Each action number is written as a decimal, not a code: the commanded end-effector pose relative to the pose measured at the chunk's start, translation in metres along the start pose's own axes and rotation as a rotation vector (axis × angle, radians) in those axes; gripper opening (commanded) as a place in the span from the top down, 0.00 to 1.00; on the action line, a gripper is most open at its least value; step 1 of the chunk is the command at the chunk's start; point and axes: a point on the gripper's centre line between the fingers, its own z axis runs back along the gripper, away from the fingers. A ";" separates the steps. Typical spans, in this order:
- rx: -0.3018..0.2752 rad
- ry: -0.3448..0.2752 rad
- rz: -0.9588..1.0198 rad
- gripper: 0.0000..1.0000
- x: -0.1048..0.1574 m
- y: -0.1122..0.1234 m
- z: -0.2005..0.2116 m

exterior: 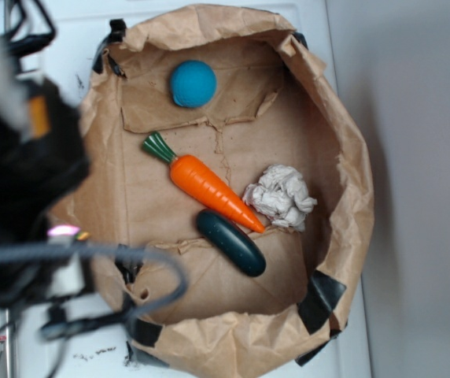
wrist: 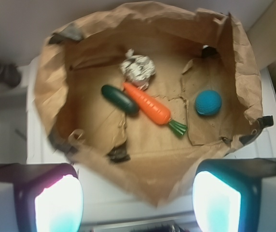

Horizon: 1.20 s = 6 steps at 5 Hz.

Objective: Grab the blue ball.

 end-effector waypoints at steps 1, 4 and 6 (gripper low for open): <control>-0.028 0.006 0.116 0.00 0.019 0.015 -0.022; -0.028 0.006 0.116 0.00 0.019 0.015 -0.022; -0.003 0.028 0.346 0.00 0.067 0.037 -0.072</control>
